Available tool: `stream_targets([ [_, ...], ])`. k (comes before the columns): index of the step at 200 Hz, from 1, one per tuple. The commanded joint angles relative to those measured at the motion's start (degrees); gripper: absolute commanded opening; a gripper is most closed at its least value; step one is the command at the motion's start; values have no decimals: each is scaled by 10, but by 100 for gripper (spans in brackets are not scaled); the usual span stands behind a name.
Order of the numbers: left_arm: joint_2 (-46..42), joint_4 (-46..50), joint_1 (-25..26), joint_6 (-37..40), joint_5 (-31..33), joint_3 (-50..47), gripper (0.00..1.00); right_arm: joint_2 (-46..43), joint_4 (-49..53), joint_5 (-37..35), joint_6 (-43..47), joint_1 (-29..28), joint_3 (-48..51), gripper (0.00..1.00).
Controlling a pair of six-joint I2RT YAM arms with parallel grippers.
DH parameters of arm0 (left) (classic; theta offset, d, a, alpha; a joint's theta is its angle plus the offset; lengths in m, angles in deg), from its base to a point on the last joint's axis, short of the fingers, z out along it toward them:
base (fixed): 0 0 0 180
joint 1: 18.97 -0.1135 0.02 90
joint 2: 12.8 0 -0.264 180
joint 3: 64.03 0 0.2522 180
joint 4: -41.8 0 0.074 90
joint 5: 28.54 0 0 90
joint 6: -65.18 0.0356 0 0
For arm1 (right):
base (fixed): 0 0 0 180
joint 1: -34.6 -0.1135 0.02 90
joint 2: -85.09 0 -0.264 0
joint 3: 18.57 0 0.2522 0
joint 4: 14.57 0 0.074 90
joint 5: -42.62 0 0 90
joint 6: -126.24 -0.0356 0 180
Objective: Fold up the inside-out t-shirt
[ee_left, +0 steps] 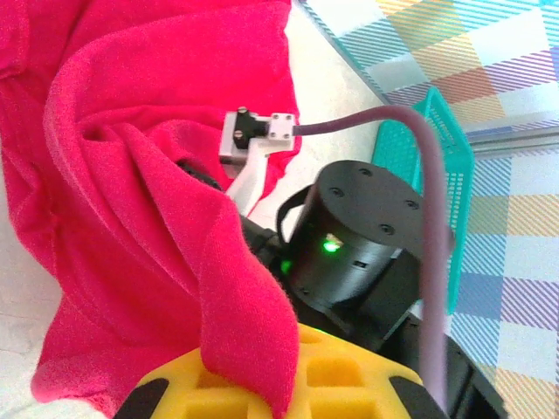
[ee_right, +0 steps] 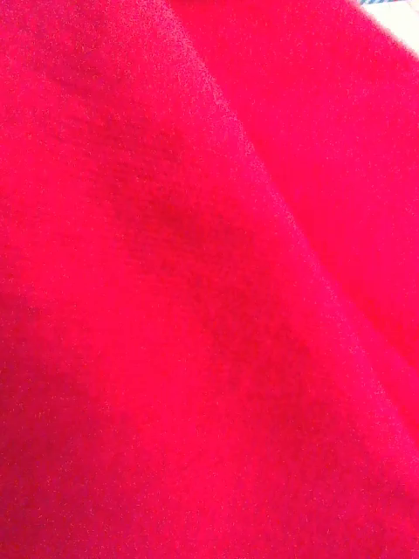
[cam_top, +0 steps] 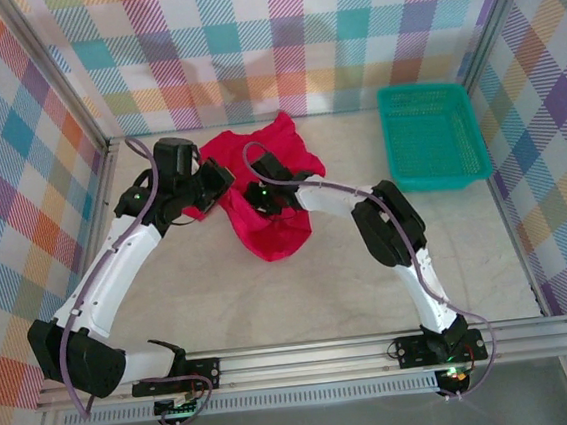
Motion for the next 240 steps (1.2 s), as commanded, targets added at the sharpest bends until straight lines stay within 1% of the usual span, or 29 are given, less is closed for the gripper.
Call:
stream_targets([
  [1,-17,-6,9,-4,2,29,0,22,-59,-4,-44,-16,-22,45],
  [7,-17,-6,10,-6,2,33,0,33,-62,-10,-50,-18,-31,50],
  [9,-17,-6,11,-7,2,33,0,38,-62,-12,-52,-19,-37,51],
  [12,-17,-6,12,-8,2,34,0,45,-61,-16,-56,-19,-44,56],
  [27,-16,-7,19,-12,1,43,0,94,-36,-42,-66,-19,-115,66],
  [36,-16,-6,23,-13,-1,50,0,122,-16,-55,-66,-19,-162,70],
  [44,-17,-2,26,-13,-1,56,0,157,13,-67,-68,-18,-224,75],
  [64,-25,3,30,-15,0,65,0,238,73,-80,-88,-18,-356,77],
  [75,-32,3,30,-18,2,65,0,282,100,-83,-109,-17,-421,75],
  [83,-37,5,31,-19,4,65,0,309,124,-88,-122,-16,-461,71],
  [90,-41,8,31,-17,8,65,0,327,145,-91,-130,-15,-494,65],
  [91,-41,9,31,-17,9,65,0,332,148,-91,-131,-13,-500,62],
  [93,-43,10,31,-16,10,66,0,334,151,-91,-132,-13,-503,61],
  [102,-47,17,30,-12,15,69,0,342,162,-89,-133,-10,-515,46],
  [112,-50,25,30,-5,21,73,0,337,169,-86,-129,-5,-508,30],
  [122,-49,32,29,3,28,77,0,319,171,-77,-113,0,-487,17],
  [130,-48,34,27,10,32,78,0,296,168,-67,-95,4,-460,9],
  [142,-41,38,18,20,33,77,0,248,157,-52,-58,12,-406,0],
  [161,-25,47,-10,37,29,72,0,157,139,-19,18,23,-313,0],
  [194,2,43,-92,50,3,43,0,-18,131,52,135,41,-149,0],
  [215,21,35,-132,54,-3,24,0,-105,173,95,195,51,-99,0],
  [240,47,19,-158,54,-21,0,0,-193,182,130,212,61,-48,0],
])
